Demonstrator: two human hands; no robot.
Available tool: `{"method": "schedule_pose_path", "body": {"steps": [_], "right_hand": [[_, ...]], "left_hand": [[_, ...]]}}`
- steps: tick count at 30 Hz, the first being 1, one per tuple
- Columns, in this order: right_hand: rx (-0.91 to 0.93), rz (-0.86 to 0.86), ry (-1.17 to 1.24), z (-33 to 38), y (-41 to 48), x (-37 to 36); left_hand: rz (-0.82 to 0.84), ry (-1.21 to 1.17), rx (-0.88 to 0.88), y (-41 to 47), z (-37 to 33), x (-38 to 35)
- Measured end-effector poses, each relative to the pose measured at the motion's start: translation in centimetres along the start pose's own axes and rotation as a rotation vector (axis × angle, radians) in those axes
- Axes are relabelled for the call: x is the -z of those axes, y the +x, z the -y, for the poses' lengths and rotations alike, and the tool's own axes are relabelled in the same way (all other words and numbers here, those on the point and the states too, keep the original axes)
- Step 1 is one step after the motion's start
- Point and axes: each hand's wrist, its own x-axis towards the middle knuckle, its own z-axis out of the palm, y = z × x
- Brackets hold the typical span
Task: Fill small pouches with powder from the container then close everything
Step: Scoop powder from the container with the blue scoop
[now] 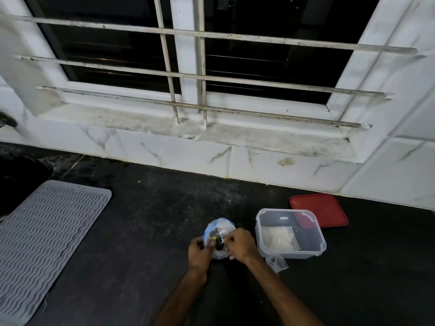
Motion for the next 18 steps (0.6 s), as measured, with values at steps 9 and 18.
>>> {"method": "schedule_pose_path", "body": {"steps": [9, 18], "right_hand": [[-0.051, 0.014, 0.205, 0.2, -0.8, 0.3], [-0.095, 0.105, 0.392, -0.3, -1.7, 1.5]], "left_hand": [[0.000, 0.100, -0.050, 0.1, -0.5, 0.7], [-0.043, 0.108, -0.095, -0.4, -0.9, 1.2]]}}
